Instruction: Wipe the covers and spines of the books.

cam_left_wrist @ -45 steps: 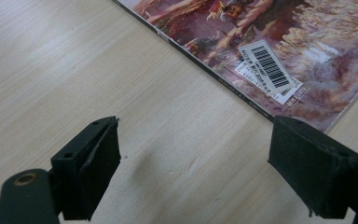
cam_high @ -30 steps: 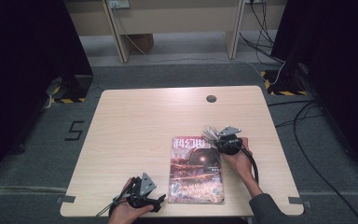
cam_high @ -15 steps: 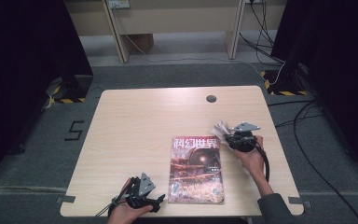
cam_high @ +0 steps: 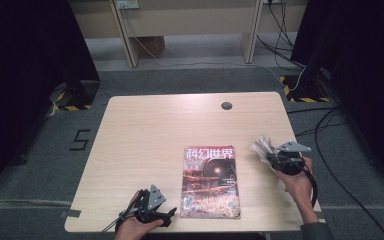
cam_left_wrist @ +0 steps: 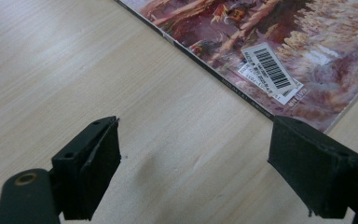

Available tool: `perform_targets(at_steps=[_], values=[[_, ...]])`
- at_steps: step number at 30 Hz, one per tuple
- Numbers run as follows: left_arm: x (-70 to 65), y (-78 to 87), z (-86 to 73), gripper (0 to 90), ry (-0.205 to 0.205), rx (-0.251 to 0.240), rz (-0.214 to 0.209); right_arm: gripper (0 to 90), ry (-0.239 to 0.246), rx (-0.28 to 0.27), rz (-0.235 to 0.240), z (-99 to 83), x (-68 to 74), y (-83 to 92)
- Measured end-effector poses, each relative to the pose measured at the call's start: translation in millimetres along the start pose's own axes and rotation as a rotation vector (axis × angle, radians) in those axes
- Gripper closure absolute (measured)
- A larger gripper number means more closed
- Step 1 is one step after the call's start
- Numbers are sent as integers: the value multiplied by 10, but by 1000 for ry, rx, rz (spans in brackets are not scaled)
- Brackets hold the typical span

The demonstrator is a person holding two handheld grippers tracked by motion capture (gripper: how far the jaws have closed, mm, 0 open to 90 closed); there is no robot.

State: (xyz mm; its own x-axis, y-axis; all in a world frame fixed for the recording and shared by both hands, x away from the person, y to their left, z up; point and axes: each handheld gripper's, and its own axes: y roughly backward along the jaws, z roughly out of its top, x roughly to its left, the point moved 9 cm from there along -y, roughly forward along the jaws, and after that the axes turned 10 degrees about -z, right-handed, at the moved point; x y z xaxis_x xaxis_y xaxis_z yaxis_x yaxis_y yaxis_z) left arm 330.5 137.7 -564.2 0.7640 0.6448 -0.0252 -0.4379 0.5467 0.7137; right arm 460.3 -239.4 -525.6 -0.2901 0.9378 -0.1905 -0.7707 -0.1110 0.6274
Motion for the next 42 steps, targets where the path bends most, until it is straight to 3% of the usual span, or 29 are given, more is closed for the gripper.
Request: perform_targets(at_steps=[6,12,15,18,22,30,42], values=[[5,-5,2,158,2,1,0,768,5,55,-18,-218,-77,16],[-4,-11,-1,158,1,3,-2,708,13,105,0,-327,-21,-45],[2,-16,0,158,5,2,-2,564,-40,84,-8,-258,-44,2],[-4,-13,6,158,1,-1,-5,505,-117,-7,21,-20,-20,193],[0,-19,-4,158,2,3,-3,465,-70,-67,94,177,220,359],[-3,-8,6,157,2,-1,-6,437,-45,-19,193,111,624,269],[-1,-12,11,157,9,-8,-7,411,23,30,232,-45,983,134]])
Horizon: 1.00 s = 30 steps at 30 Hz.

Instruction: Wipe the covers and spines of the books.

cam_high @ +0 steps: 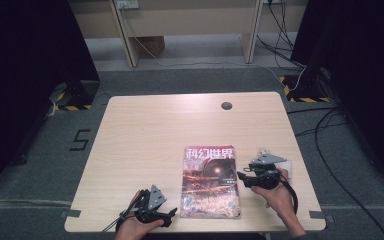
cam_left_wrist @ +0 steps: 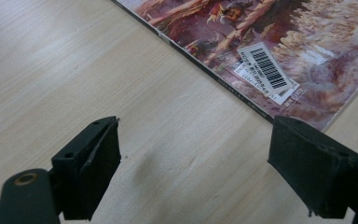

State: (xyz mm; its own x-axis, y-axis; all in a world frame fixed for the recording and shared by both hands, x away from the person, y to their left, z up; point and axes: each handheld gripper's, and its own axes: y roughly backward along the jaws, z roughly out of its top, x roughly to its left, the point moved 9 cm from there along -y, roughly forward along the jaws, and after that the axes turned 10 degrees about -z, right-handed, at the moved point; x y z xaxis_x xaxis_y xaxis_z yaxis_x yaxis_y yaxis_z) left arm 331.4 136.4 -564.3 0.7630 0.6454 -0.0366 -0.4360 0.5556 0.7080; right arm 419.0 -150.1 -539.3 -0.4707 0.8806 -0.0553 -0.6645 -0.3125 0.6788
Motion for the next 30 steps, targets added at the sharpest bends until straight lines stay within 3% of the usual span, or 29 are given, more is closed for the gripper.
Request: perform_targets(at_steps=[5,10,19,23,30], values=[[-24,-22,-7,156,-10,7,-6,394,48,34,27,-80,171,-84],[-107,-71,31,152,-30,-3,-34,381,48,62,52,-157,265,-138],[-304,-200,126,149,-88,-30,-90,364,74,82,77,-210,372,-180],[-334,-270,197,149,-90,-51,-90,363,72,83,101,-217,420,-181],[-374,-342,243,143,-106,-56,-96,333,76,89,97,-228,443,-180]])
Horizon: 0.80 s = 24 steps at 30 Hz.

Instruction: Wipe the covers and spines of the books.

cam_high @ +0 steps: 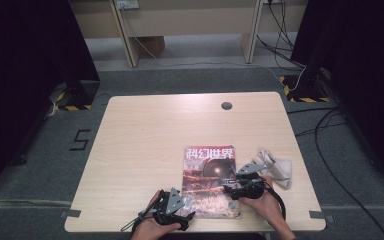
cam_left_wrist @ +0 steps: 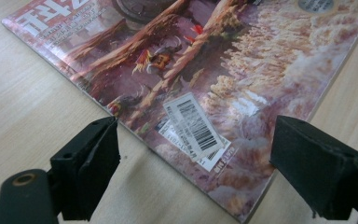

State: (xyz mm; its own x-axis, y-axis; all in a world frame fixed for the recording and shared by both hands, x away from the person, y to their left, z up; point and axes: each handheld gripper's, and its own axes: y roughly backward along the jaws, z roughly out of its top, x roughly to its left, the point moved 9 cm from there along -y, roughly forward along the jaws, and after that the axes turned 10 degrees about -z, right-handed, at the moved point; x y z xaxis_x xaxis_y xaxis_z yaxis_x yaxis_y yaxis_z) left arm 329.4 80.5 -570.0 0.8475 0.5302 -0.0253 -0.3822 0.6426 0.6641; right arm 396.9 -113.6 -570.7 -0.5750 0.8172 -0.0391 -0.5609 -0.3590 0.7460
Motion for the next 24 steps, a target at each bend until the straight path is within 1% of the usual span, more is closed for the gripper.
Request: perform_targets(at_steps=[4,6,7,10,14,16,17,21,24], values=[[18,5,-15,141,7,5,2,319,0,6,0,-11,29,12],[30,16,-28,138,21,12,3,306,5,12,0,-21,53,21],[41,20,-35,137,29,13,5,298,13,13,3,-25,68,23],[76,41,-55,113,28,25,14,297,33,12,-2,-36,107,38],[141,81,-91,103,52,47,23,294,51,13,-3,-64,183,73],[187,102,-115,94,71,56,25,292,70,16,2,-79,231,96],[215,115,-127,86,77,62,34,290,86,14,3,-84,253,103],[323,178,-161,75,76,88,73,284,114,19,13,-115,356,141],[437,218,-194,64,102,97,103,287,131,26,34,-142,421,171]])
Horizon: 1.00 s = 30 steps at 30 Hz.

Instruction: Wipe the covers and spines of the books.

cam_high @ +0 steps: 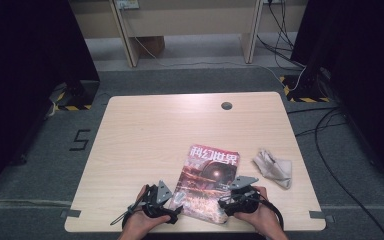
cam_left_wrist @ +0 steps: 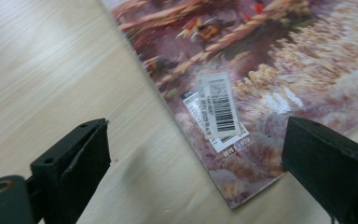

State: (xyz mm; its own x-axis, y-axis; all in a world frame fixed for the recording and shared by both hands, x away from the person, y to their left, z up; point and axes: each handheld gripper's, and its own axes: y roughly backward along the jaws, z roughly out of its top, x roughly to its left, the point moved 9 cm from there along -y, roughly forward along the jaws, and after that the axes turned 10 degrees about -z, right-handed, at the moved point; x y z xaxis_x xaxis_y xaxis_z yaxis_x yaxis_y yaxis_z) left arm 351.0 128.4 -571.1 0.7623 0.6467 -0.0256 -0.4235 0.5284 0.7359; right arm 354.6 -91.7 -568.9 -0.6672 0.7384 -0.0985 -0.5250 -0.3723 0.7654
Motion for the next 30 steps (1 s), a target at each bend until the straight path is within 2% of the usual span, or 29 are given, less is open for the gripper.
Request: perform_targets(at_steps=[3,6,7,9,10,11,13,15,17,19,25,27,30], values=[[150,21,-12,60,23,2,40,306,17,-6,31,-8,75,18],[268,26,-10,59,50,-7,73,356,18,-19,58,15,81,32],[279,35,-9,72,56,-14,77,354,5,-31,53,37,52,39],[271,50,8,188,81,-45,67,346,-20,-57,33,83,-47,59],[263,57,18,188,98,-59,62,343,-34,-75,24,111,-111,62],[261,78,28,137,111,-70,69,340,-63,-85,12,136,-183,60],[219,105,61,166,117,-99,56,337,-105,-97,-14,174,-337,36],[170,115,73,151,113,-113,52,336,-140,-110,-40,213,-474,1],[114,116,66,148,107,-106,51,324,-146,-99,-59,245,-589,-48],[41,105,75,149,99,-110,31,322,-148,-101,-88,292,-690,-91],[-114,73,114,150,80,-120,22,314,-155,-100,-125,478,-868,-260],[-148,45,103,150,75,-104,12,304,-145,-91,-137,552,-908,-345],[-169,-1,75,150,68,-80,8,295,-127,-52,-112,628,-896,-494]])
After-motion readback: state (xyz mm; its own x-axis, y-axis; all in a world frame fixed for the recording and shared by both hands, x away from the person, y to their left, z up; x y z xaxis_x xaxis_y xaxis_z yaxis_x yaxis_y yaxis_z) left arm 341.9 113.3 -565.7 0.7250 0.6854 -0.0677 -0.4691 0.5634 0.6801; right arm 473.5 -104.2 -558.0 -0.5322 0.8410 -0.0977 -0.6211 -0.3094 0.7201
